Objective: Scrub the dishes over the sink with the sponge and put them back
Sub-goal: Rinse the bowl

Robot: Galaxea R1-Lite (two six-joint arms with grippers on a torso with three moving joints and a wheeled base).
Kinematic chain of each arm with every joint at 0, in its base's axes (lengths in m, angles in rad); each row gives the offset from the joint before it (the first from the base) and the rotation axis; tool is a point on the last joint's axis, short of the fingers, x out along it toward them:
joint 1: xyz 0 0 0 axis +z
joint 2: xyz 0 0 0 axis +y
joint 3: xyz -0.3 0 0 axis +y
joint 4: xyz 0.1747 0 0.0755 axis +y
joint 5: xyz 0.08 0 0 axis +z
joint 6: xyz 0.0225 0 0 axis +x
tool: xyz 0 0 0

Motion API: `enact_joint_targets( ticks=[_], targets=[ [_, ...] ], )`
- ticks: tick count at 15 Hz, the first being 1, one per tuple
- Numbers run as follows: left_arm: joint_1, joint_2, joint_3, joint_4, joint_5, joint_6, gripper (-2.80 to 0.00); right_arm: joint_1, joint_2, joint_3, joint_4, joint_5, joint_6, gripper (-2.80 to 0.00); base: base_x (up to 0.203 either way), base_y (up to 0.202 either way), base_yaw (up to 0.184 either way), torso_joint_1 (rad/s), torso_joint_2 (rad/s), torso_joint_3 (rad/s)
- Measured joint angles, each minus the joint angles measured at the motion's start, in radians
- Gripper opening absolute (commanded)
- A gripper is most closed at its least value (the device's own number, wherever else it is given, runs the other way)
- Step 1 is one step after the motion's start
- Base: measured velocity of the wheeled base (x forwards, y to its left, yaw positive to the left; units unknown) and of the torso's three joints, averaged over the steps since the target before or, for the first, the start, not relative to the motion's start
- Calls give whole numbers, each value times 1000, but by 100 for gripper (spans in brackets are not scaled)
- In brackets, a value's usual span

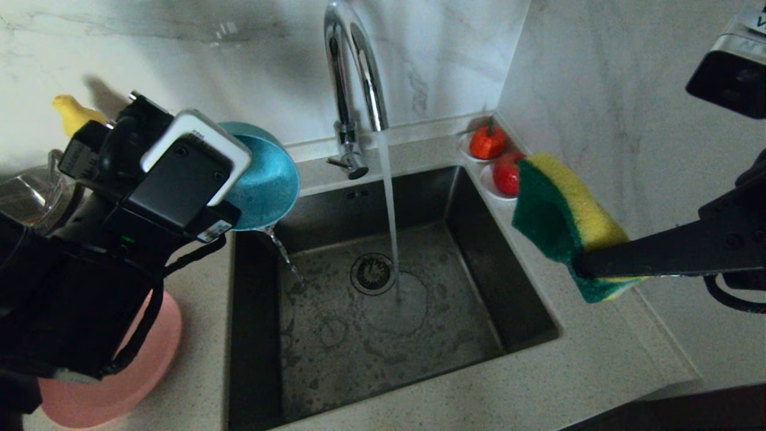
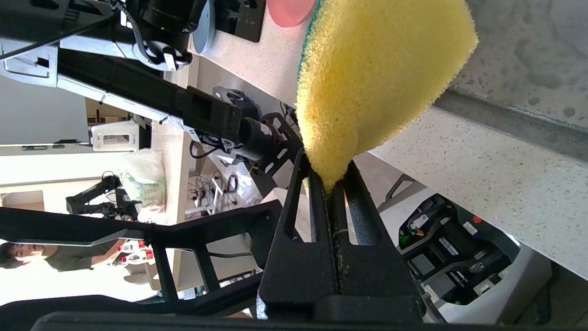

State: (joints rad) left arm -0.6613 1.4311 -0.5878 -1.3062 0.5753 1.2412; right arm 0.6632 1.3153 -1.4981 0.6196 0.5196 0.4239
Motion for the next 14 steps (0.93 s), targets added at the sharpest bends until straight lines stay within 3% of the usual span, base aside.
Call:
enact_joint_targets(
  ticks=[14],
  targets=[
    [0, 2, 34, -14, -3, 90, -280, -16, -3, 1, 0, 0, 0, -280, 0, 0, 0, 0, 0, 0]
  ],
)
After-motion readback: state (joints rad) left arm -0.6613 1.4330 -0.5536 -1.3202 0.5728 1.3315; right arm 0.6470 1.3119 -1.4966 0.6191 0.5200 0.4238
